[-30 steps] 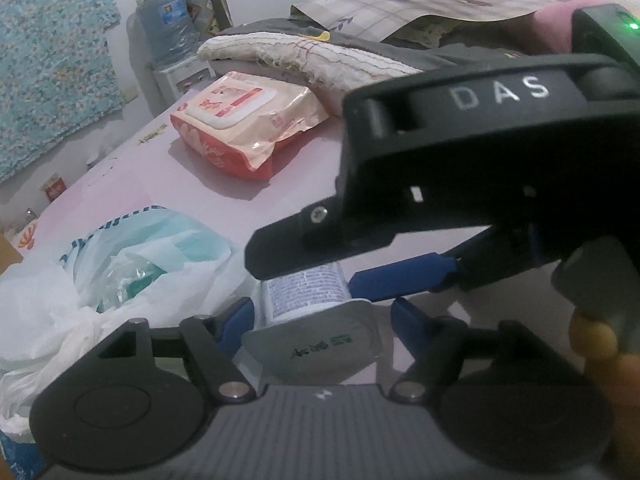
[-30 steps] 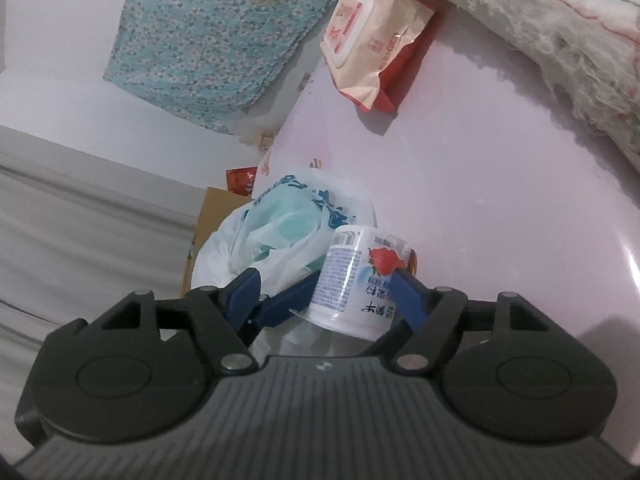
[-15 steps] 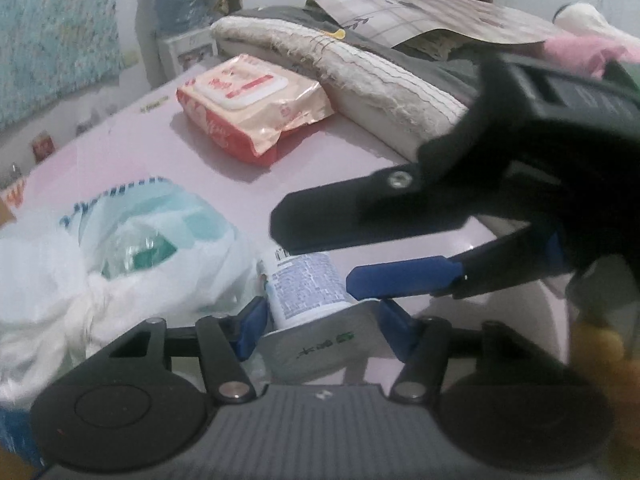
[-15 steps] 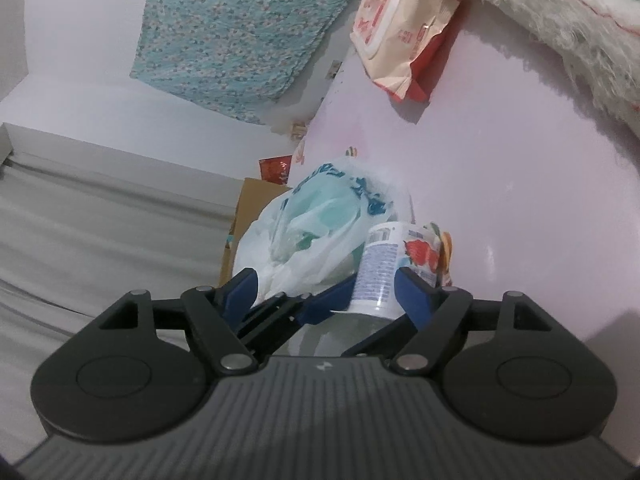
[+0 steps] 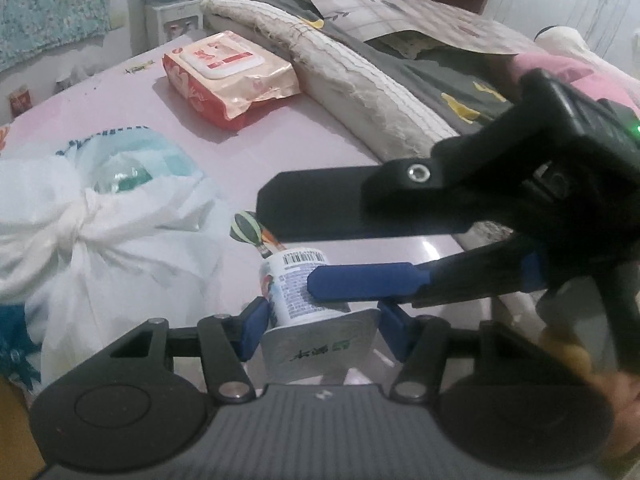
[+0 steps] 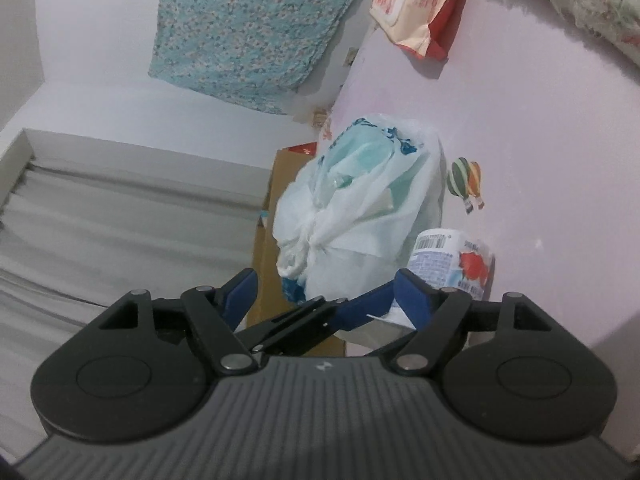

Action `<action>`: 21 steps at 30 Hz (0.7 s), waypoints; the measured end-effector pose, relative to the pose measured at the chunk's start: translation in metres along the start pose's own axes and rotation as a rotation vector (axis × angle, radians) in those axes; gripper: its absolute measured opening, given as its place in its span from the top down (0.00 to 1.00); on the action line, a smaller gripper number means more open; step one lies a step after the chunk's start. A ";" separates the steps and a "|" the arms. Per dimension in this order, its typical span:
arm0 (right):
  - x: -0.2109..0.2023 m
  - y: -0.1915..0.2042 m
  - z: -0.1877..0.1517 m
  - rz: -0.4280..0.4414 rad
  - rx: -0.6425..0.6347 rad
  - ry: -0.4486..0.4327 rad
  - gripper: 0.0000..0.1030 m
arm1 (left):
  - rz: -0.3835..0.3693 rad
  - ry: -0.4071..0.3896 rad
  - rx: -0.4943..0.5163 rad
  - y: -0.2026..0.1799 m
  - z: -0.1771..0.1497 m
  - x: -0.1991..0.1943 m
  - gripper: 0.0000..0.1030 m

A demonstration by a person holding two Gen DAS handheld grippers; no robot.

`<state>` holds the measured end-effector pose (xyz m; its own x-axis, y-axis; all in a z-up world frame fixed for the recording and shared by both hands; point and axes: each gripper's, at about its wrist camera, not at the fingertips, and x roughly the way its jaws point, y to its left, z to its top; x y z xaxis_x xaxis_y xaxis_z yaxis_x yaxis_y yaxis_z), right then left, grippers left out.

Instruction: Organize soft objects

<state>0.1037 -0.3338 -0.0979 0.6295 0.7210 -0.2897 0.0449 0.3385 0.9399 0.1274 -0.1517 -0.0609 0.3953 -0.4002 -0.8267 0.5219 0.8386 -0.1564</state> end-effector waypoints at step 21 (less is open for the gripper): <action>-0.035 -0.011 -0.028 -0.196 -0.144 -0.096 0.39 | 0.070 -0.070 0.226 -0.007 -0.022 -0.019 0.31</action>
<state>0.0593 -0.3458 -0.1034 0.6906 0.5749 -0.4388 0.0669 0.5534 0.8302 0.0999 -0.1426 -0.0561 0.4839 -0.3751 -0.7907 0.6442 0.7642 0.0318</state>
